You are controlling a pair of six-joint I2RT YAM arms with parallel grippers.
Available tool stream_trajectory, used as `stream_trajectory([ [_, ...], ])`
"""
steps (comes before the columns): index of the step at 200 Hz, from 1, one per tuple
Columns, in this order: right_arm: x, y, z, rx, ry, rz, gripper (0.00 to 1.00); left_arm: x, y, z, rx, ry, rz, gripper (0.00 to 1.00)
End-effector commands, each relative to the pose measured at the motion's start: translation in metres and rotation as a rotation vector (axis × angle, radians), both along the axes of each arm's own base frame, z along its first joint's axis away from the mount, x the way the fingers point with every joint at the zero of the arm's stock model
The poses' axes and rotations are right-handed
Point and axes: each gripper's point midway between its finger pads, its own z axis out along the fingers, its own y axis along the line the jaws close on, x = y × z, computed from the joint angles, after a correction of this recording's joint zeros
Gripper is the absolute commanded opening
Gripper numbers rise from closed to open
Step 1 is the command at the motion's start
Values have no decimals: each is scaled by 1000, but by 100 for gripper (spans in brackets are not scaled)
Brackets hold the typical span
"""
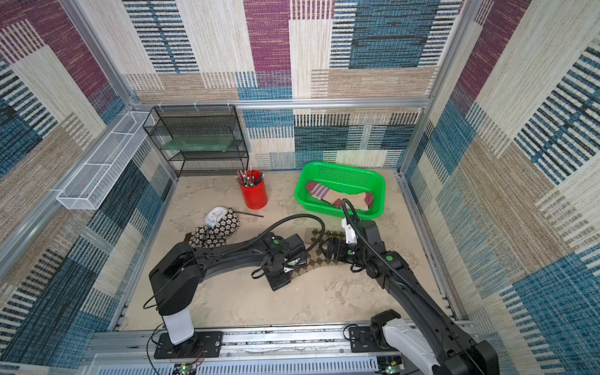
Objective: Place the socks together as a pair
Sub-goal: Move the sock to the center of the board, then pick up the sock at the center of the board.
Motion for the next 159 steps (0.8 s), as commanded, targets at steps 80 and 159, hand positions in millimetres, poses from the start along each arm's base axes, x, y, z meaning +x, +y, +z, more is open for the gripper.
stream_trajectory([
  [80,2,-7,4,-8,-17,-20,89,-7,6,-32,68,33,-27,38],
  [159,1,-3,4,2,-24,16,89,-46,-36,62,-180,259,75,11],
])
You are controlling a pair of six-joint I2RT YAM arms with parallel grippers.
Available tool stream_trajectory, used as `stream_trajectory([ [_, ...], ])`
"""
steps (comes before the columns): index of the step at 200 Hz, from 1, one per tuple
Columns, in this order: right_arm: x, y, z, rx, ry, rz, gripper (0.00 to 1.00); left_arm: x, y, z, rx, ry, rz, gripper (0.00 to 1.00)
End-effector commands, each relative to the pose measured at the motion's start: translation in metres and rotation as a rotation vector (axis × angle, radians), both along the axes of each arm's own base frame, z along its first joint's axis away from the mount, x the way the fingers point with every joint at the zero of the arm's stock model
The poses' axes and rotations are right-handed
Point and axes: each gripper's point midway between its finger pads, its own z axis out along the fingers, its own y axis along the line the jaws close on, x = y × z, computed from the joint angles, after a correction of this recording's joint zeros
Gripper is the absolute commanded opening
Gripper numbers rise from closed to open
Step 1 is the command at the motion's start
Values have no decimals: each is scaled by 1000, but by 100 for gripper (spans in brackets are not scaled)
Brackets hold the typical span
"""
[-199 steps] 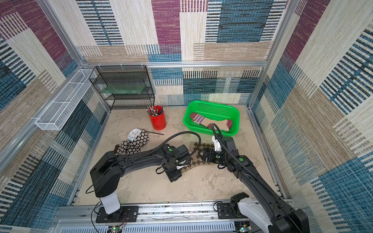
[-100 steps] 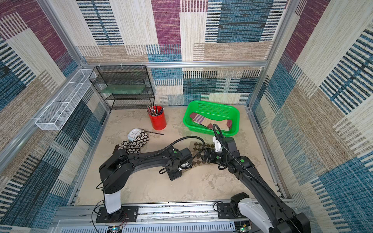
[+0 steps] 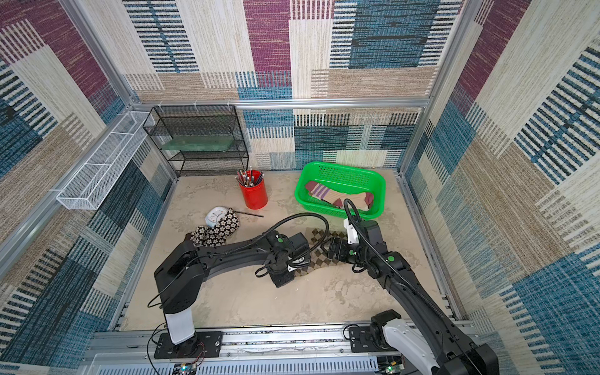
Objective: Place the socks together as a pair
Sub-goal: Pick up the sock at the center of the board.
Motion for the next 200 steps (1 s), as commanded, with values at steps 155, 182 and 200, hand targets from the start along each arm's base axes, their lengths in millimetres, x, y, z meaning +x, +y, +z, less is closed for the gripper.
stream_trajectory([
  [155,21,13,23,45,-36,133,90,-4,-40,217,-951,796,712,7],
  [182,14,21,15,66,-13,165,90,17,-7,185,-892,724,856,7],
  [200,8,32,7,60,12,197,90,26,18,159,-834,659,960,7],
])
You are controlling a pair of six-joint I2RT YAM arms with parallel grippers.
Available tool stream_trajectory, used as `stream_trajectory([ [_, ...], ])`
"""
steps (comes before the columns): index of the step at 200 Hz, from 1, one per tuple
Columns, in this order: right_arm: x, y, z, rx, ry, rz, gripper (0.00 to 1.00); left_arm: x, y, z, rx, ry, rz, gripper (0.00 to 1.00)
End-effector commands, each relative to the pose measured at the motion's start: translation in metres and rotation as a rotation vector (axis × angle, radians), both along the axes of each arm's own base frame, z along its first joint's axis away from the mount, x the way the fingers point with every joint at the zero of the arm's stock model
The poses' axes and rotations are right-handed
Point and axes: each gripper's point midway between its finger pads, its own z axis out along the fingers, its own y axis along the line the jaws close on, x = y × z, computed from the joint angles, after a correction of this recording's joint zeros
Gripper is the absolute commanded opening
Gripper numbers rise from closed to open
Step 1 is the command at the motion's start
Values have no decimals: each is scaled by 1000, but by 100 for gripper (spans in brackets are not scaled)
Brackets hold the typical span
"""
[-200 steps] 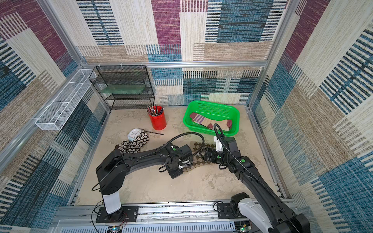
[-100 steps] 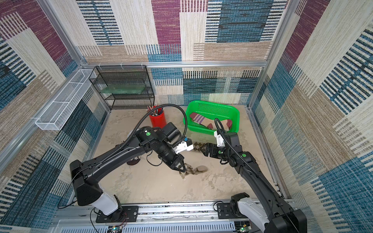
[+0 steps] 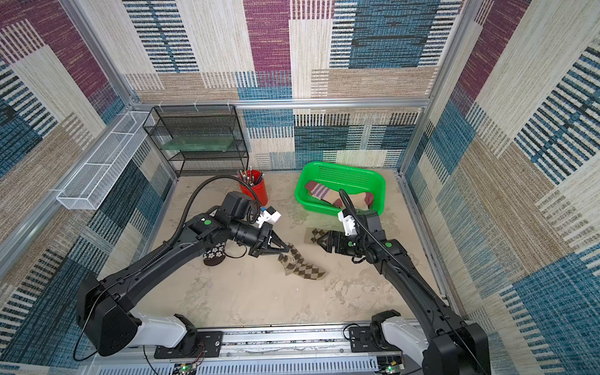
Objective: Place the socks together as a pair
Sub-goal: Pick up the sock at the center of the board, then place the sock at the center of the board.
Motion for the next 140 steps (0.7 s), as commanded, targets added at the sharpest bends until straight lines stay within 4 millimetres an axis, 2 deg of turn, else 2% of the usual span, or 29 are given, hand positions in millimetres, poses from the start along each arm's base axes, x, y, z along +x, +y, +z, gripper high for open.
stream_trajectory([
  [1,-3,14,-2,20,-1,47,90,11,25,-25,92,27,94,6],
  [34,-12,36,-23,-32,59,97,90,23,57,-64,237,11,203,6],
  [56,-16,44,-44,-82,119,97,89,26,71,-86,341,-12,215,6],
  [96,-14,46,-75,-160,186,41,88,25,94,-107,470,-81,218,6],
  [119,-2,53,-84,-193,180,11,85,21,98,-117,480,-77,202,7],
  [140,8,60,-94,-237,195,-12,80,18,110,-126,554,-106,172,7],
])
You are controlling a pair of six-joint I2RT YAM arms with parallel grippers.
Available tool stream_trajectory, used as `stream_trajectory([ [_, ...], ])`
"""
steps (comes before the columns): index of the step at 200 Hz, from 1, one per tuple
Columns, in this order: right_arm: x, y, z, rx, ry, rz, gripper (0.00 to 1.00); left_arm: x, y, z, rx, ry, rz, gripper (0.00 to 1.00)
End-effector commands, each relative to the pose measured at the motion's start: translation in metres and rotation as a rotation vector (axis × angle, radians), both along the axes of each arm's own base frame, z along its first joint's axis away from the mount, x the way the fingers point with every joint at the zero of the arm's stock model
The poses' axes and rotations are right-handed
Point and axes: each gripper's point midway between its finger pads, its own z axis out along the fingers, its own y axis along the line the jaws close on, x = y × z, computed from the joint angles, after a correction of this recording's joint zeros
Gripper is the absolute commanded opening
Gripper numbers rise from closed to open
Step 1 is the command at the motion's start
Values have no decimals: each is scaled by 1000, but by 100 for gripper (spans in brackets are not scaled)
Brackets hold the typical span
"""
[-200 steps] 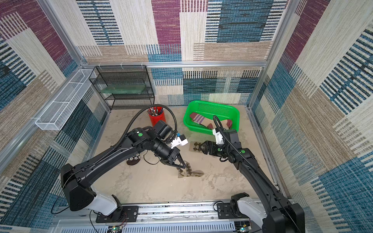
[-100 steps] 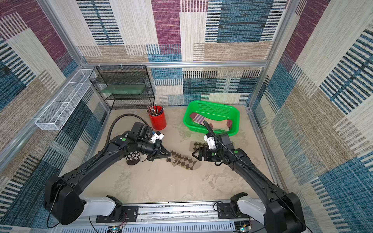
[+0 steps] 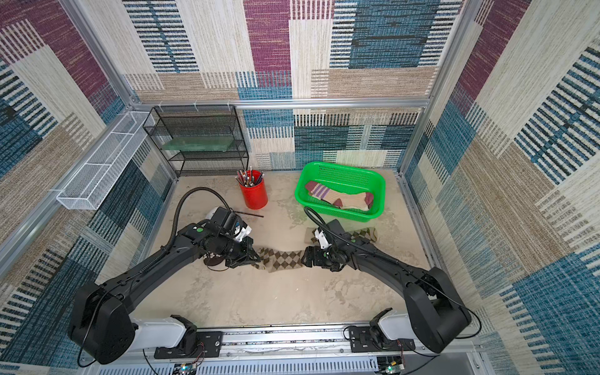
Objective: Place the socks together as a pair
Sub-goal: Place the sock at the center of the board.
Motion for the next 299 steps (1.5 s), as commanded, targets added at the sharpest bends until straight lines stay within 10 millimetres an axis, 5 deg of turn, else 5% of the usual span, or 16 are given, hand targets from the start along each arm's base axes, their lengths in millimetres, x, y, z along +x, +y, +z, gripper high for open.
stream_trajectory([
  [1,26,7,-2,-35,-60,-63,80,-3,16,-12,97,-35,-58,7],
  [30,33,12,-20,-90,-31,-92,66,-6,26,-22,149,-37,-93,7],
  [68,34,7,-44,-216,-3,-115,27,-8,36,-32,202,-41,-119,8],
  [100,44,5,-32,-241,-70,-157,0,-6,48,-36,277,-77,-162,11],
  [127,45,6,-8,-225,-133,-150,0,-2,64,-38,373,-105,-190,16],
  [142,38,3,-2,-231,-129,-127,0,1,77,-39,447,-108,-177,32],
  [165,17,-5,-10,-257,-64,-91,0,8,91,-40,527,-107,-142,53],
  [196,-6,-19,-22,-284,7,-94,0,20,95,-32,568,-128,-112,63],
  [242,-11,-30,-21,-278,48,-113,0,24,76,-22,534,-205,-241,67],
  [262,-9,-33,-22,-274,64,-104,0,20,50,-22,483,-275,-391,67],
  [299,0,-32,-18,-266,67,-91,0,0,22,-24,451,-346,-616,54],
])
